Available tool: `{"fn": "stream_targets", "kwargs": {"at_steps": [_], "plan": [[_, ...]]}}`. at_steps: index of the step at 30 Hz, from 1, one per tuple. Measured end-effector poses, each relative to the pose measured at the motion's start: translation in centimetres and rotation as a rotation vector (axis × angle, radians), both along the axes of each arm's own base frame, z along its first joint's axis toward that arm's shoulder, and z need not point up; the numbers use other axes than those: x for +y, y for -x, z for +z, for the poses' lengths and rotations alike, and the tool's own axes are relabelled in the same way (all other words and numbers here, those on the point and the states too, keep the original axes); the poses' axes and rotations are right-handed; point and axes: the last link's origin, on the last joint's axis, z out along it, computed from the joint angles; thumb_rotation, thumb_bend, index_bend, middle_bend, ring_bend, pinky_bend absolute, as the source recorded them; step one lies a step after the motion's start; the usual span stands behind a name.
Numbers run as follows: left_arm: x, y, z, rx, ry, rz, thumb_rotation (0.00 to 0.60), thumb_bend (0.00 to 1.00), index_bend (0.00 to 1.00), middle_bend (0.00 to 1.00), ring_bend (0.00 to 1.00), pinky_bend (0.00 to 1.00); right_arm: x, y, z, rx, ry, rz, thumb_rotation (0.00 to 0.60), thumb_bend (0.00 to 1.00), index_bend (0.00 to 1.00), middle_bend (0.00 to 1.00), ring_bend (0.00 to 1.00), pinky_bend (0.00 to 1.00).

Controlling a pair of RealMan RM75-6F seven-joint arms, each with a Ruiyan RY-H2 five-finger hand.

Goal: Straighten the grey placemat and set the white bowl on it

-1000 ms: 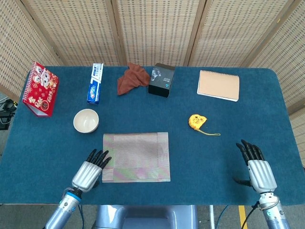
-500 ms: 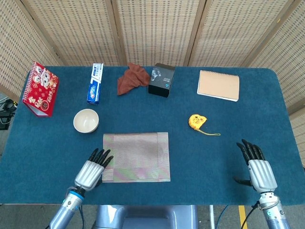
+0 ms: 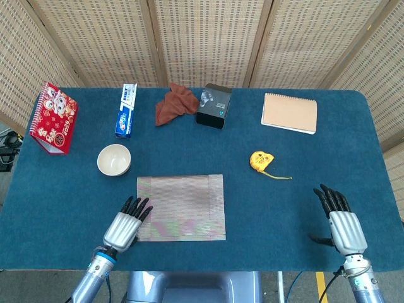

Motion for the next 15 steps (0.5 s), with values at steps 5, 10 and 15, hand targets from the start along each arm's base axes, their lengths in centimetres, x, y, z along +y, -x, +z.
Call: {"fn": "stream_targets", "kwargs": {"at_steps": [5, 10, 15], "plan": [[0.20, -0.13, -0.14, 0.004, -0.006, -0.003, 0.600, 0.29, 0.12, 0.00, 0.00, 0.00, 0.01, 0.00, -0.04, 0.000, -0.003, 0.000, 0.600, 0.08, 0.05, 0.00, 0.00, 0.00], [0.37, -0.42, -0.24, -0.008, -0.009, 0.000, 0.600, 0.38, 0.14, 0.00, 0.00, 0.00, 0.01, 0.00, -0.07, -0.001, -0.005, -0.002, 0.600, 0.08, 0.05, 0.00, 0.00, 0.00], [0.45, -0.80, -0.30, -0.022, -0.010, -0.005, 0.600, 0.38, 0.14, 0.00, 0.00, 0.00, -0.01, 0.03, -0.06, -0.002, -0.004, -0.004, 0.600, 0.08, 0.05, 0.00, 0.00, 0.00]]}}
